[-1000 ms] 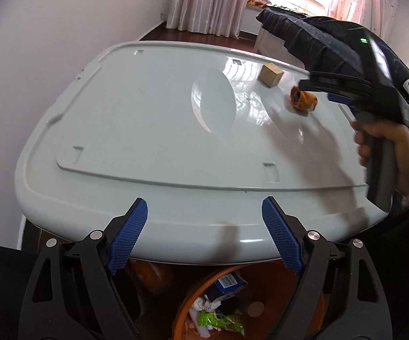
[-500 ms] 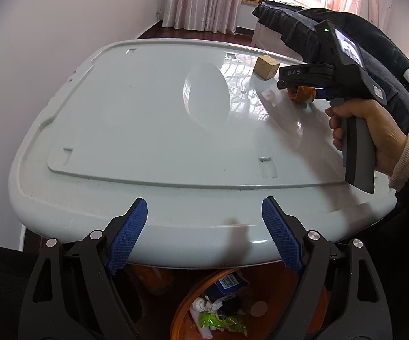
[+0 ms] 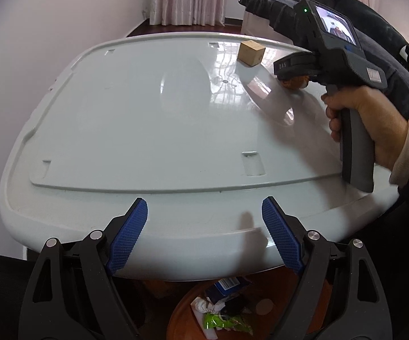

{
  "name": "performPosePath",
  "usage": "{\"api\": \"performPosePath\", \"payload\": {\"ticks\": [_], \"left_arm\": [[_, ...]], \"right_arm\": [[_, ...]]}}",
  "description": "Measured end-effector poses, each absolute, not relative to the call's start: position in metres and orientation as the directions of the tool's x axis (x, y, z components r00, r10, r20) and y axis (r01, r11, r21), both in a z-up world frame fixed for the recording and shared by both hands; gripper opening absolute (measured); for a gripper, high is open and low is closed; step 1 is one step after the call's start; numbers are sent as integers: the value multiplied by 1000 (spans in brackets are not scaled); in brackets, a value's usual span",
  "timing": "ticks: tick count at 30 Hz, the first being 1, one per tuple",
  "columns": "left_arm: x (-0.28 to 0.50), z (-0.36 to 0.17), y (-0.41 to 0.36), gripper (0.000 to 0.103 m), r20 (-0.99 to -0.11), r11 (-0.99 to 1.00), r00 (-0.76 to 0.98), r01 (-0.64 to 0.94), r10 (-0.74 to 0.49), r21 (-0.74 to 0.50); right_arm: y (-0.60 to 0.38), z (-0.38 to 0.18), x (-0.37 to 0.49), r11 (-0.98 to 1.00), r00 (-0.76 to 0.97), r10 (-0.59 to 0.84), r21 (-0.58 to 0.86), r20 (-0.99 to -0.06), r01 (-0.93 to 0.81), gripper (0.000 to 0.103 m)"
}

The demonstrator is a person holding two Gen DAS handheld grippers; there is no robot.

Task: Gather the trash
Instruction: 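Grasp the orange sock with the right tool, then grasp the wooden block with the left tool while the right tool holds the orange sock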

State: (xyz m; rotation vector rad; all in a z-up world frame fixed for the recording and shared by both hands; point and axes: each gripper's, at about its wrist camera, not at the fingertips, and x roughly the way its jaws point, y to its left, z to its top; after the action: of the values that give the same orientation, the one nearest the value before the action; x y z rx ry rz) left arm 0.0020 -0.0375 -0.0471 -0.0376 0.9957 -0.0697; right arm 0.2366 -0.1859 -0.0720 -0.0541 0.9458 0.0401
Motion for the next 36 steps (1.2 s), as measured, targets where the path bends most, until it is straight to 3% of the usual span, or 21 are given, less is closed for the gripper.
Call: {"api": "performPosePath", "payload": {"ticks": [9, 15, 23, 31, 36], "left_arm": [[61, -18, -25, 81, -816, 998, 575, 10, -61, -68], [121, -1, -47, 81, -748, 996, 661, 89, -61, -2], [192, -24, -96, 81, -748, 976, 651, 215, -128, 20], [243, -47, -116, 81, -775, 973, 609, 230, -171, -34], [261, -56, -121, 81, -781, 972, 608, 235, -143, 4]], "right_arm": [[-197, -71, 217, 992, 593, 46, -32, -804, -120, 30], [-219, -66, 212, 995, 579, 85, 36, -811, -96, 28], [-256, -57, 209, 996, 586, 76, 87, -807, -10, 28], [-259, -67, 214, 996, 562, 75, 95, -824, 6, 28], [-260, -68, 216, 995, 561, 80, 100, -824, 6, 29]]}}
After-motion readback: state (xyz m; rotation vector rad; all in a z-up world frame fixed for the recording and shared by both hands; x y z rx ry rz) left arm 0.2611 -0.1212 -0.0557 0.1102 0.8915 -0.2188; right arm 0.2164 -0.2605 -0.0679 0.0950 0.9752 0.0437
